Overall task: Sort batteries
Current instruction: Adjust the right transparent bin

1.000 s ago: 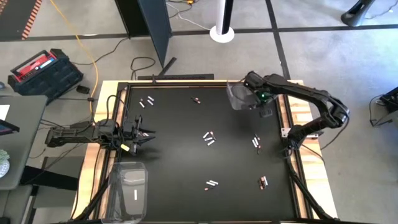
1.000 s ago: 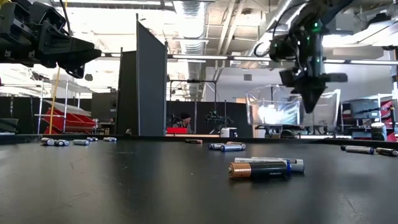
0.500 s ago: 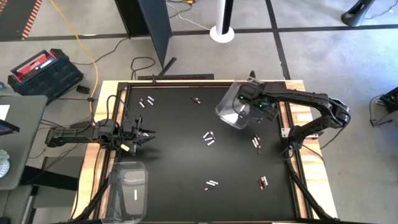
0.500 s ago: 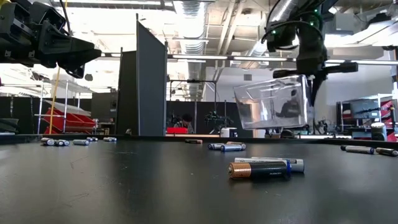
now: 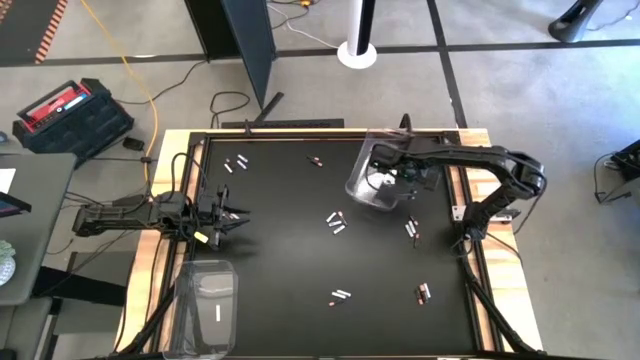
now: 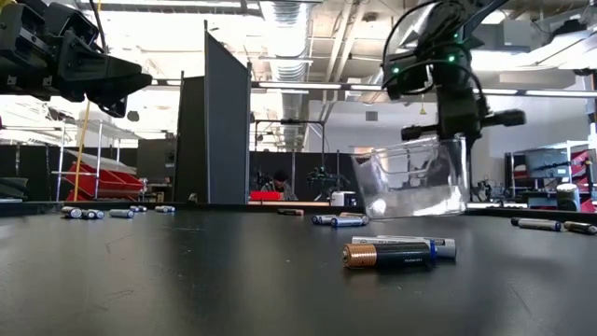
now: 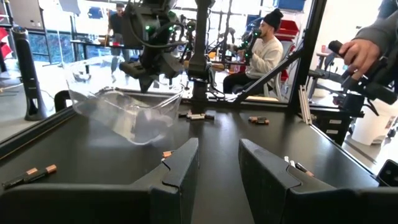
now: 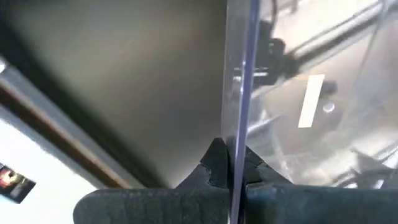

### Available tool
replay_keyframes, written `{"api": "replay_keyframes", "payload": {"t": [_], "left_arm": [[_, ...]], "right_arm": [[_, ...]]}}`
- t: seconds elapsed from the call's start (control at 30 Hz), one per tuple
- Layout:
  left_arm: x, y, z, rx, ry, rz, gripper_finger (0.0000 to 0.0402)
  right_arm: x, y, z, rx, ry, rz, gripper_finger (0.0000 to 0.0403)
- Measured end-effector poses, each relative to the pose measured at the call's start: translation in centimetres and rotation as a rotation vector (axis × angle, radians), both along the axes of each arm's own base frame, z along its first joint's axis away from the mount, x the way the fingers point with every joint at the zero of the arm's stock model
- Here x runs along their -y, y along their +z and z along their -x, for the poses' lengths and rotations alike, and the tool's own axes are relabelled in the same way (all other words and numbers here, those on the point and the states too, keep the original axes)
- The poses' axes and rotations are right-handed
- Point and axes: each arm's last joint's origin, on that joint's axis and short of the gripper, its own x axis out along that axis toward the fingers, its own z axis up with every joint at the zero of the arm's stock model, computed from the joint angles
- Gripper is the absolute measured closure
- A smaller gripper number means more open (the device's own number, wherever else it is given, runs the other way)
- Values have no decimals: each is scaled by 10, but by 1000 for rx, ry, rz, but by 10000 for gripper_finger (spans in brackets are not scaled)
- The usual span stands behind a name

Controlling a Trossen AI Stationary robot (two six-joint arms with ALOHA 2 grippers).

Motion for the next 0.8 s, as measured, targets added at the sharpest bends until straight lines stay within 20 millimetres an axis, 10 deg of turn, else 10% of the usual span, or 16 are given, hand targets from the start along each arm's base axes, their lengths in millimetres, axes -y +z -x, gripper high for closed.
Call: {"api": "replay_keyframes", "payload": {"t": [0.8], "left_arm": [[0,0,0,0,0,0,290]], "right_arm": [[-1,-3,-6,107,-171,-12,319]]}}
